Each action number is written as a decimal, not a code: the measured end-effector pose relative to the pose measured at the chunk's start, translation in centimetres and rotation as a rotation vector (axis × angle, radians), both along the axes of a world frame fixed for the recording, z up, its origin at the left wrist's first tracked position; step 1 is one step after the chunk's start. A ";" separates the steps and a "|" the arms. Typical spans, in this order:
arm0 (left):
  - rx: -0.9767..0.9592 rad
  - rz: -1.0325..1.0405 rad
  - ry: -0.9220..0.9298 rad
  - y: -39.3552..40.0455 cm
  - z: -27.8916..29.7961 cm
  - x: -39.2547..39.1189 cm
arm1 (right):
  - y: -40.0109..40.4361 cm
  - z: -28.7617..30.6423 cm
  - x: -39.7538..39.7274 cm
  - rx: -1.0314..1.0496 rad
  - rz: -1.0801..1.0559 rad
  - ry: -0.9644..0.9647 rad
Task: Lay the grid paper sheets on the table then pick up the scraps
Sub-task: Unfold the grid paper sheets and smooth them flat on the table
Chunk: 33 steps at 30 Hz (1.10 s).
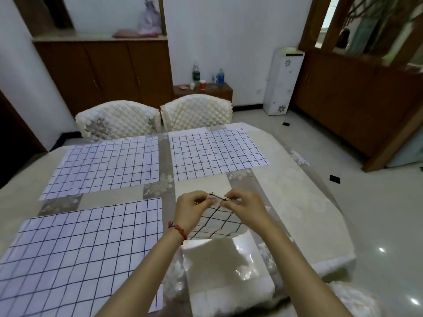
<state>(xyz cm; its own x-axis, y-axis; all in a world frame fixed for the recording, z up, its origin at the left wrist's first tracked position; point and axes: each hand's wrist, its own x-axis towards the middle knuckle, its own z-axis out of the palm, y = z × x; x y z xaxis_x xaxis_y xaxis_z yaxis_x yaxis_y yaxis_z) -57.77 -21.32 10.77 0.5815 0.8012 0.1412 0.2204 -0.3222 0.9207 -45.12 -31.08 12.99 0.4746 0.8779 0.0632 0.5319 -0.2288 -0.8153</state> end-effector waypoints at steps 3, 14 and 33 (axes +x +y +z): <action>-0.006 -0.055 -0.039 0.7 2.4 -2.0 | 0.2 2.3 -1.1 0.098 0.004 0.002; 0.086 0.054 -0.090 3.8 6.7 -6.6 | -1.6 6.8 -0.7 0.014 0.036 0.058; -0.616 0.076 -0.193 -0.4 8.8 -4.0 | 2.1 7.6 -6.5 0.035 0.012 0.022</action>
